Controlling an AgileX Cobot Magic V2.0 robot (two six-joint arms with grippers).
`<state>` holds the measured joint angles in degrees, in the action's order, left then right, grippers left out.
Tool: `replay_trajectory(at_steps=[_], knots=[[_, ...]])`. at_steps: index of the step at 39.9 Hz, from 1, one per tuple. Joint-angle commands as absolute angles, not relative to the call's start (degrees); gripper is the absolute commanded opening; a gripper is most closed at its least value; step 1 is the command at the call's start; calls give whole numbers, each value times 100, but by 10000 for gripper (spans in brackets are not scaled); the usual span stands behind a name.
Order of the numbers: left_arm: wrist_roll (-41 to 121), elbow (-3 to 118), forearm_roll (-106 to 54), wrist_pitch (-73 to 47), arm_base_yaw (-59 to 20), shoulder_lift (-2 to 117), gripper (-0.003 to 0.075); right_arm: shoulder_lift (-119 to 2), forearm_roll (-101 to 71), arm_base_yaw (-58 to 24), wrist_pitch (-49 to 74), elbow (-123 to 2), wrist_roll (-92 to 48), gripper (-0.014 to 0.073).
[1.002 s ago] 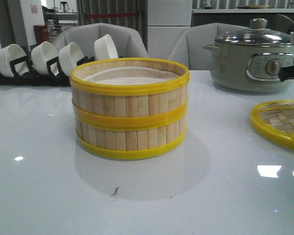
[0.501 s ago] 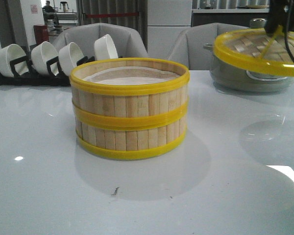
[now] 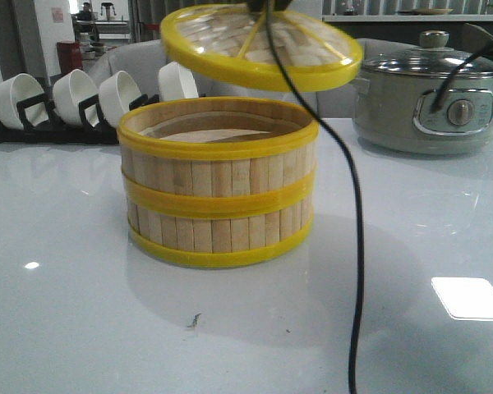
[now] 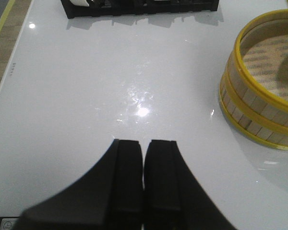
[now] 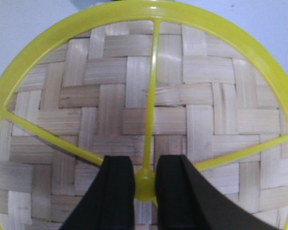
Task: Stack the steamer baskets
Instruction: 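Lift the lid with the right gripper and carry it over the stack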
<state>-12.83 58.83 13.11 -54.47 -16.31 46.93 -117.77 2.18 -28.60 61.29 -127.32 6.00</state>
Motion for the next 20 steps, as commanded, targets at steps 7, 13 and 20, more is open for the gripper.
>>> replay_trajectory(at_steps=[7,13,20], knots=[[-1344,6036,1391,-5031,-1616,4660,91,-11962,243,-3218,5957,-13246,428,57],[-1344,6036,1391,-5031,-1616,4660,91,-12034,243,-3297,6013,-13246,423,57],[-1344,6036,1391,-5031,-1616,4660,91,-12096,243,-3314,6027,-13246,418,57]])
